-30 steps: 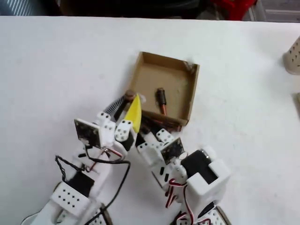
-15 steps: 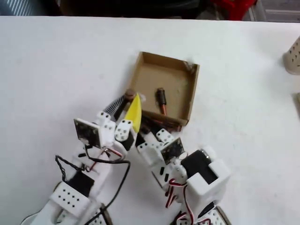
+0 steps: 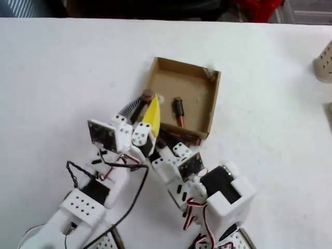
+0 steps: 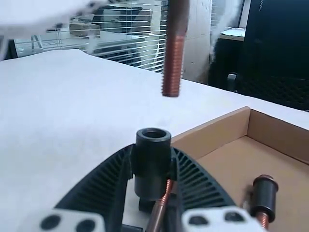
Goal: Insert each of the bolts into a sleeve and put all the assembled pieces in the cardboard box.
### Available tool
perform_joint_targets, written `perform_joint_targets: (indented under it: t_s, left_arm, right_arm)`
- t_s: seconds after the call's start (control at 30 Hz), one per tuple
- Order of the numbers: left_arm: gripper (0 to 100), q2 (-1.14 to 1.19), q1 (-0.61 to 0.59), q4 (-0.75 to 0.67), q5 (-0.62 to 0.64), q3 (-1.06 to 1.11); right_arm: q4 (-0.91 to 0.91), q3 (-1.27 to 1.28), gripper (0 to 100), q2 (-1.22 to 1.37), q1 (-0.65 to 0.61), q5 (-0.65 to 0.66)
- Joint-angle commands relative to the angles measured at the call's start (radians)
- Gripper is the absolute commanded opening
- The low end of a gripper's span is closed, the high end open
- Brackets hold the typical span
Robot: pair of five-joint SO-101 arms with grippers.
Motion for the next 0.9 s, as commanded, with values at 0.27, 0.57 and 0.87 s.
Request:
perform_joint_targets:
  t_s: [0.27,0.57,0.87]
  left_arm:
    - [2,-0.107,-0.004,0.02,0.008,0.069]
    - [2,-0.101,-0.007,0.037,0.008,0.078]
    - [2,-0.101,-0.004,0.038,0.008,0.118]
  right_arm:
    - [-0.001,-0.015,1.7,-0.002,0.008,-0.008]
    - [-0.002,-0.015,1.7,-0.002,0.008,-0.008]
    - [-0.002,-0.015,1.7,-0.004,0.008,-0.008]
